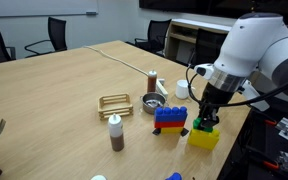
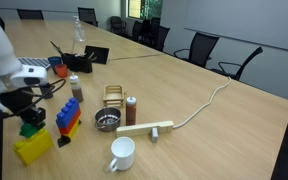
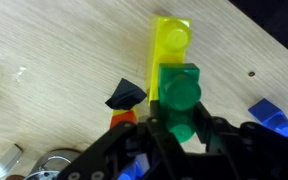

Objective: Take the green legos and put it on the yellow legos

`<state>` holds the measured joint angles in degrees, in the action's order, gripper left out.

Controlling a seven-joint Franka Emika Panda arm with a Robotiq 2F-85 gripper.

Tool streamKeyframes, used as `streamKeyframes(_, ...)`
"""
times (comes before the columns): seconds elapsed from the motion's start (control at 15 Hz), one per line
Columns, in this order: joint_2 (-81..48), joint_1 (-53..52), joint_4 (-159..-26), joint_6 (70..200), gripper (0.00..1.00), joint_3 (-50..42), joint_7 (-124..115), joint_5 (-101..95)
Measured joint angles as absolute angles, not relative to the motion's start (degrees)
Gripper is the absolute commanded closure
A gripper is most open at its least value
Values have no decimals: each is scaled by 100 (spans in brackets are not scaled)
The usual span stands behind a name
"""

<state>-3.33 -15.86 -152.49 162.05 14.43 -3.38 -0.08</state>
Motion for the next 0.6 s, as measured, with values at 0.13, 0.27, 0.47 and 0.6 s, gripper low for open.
streamKeyframes(0.13,-333,-1586,-15252,16127,90,1442,-336,-10)
streamKeyframes(0.27,-335,-1586,-15267,16061,90,1442,-331,-10)
streamKeyframes(0.47,-360,-1586,-15280,16058,90,1442,-305,-10)
streamKeyframes(0.6,-388,-1585,-15276,16082,90,1442,-299,-10)
